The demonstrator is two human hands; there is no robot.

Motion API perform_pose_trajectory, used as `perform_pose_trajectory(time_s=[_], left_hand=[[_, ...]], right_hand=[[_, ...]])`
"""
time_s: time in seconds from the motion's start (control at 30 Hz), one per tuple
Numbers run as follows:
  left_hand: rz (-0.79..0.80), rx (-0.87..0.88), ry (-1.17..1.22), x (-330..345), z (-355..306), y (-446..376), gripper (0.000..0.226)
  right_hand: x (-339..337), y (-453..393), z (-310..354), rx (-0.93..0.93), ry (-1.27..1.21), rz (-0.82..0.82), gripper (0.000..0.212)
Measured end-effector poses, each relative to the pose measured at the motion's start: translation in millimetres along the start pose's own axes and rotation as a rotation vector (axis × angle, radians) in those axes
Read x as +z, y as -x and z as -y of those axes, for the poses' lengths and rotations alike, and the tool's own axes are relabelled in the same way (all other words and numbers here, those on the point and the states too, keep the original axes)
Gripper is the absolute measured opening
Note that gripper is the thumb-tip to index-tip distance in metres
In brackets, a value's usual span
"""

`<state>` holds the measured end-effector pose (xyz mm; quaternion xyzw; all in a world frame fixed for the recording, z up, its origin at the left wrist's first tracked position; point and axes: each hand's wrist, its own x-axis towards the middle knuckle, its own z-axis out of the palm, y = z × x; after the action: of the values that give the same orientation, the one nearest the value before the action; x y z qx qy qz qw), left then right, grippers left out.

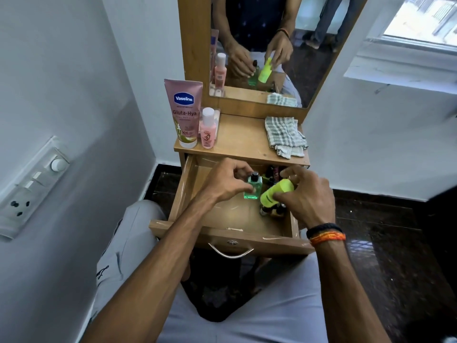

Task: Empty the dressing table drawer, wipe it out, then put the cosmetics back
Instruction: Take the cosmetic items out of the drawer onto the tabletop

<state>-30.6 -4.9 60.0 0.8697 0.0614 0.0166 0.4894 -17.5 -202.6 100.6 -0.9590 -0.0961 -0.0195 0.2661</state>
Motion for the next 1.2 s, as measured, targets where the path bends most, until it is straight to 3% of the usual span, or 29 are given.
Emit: perform_pose_trajectory(time_s=[0.23,0.6,1.2], left_hand=[[-0.197,0.054,0.054,-18,-16,-29,0.034],[-0.474,0.018,-0.053,-18,-35,-100,0.024],[-0.537,-0.054,-0.057,-18,-26,-166,0.026]], right_hand=[[-3,-56,29,-0.145,-0.070,-0.153,0.044],[17,-152,54,-0.209,-0.136,-0.167,0.056],[51,-217,49,-0.219,-0.190,-0.122,0.044]])
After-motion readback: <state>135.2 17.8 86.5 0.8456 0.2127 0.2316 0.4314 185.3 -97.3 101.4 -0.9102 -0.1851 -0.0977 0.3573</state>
